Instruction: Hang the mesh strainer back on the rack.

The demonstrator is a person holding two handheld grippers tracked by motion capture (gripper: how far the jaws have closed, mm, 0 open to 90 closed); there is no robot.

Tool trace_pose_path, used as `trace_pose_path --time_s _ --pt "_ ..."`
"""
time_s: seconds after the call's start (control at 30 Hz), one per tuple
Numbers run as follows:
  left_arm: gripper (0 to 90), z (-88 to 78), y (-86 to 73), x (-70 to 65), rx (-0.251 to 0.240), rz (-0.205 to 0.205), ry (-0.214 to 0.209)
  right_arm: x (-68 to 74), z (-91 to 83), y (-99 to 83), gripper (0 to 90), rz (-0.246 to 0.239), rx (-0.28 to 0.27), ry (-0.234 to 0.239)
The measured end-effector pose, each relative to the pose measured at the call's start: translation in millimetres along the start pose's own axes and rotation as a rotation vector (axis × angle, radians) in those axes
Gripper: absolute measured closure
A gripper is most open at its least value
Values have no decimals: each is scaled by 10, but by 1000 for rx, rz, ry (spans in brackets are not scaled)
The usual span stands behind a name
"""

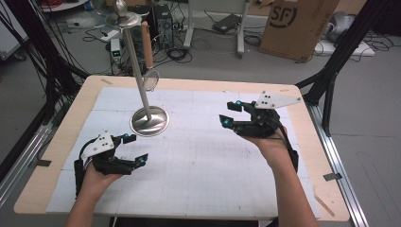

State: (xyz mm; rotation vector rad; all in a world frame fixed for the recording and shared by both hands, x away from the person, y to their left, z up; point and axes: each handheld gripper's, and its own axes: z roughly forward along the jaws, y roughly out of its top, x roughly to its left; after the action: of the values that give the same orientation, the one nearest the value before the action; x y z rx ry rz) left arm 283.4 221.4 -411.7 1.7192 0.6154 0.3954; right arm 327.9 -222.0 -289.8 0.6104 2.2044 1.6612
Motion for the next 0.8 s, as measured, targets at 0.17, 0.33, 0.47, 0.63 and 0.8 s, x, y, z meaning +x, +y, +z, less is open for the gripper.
trace_pose_path --time_s 0.17,0.33,0.47,0.63,0.8 --pt "151 -9 3 4 -1 3 -1 3 -33 -117 431 8 2 -8" --pt "151 -12 5 2 -10 -1 -5 12 -65 -270 419 19 5 -18" --pt "150 -17 7 5 -10 2 -5 29 -113 -417 402 33 15 -36" --pt "150 -16 6 2 -10 0 -5 51 -173 -610 389 61 14 -50" --pt "150 -13 7 -6 -9 1 -5 53 -229 -766 380 76 14 -65"
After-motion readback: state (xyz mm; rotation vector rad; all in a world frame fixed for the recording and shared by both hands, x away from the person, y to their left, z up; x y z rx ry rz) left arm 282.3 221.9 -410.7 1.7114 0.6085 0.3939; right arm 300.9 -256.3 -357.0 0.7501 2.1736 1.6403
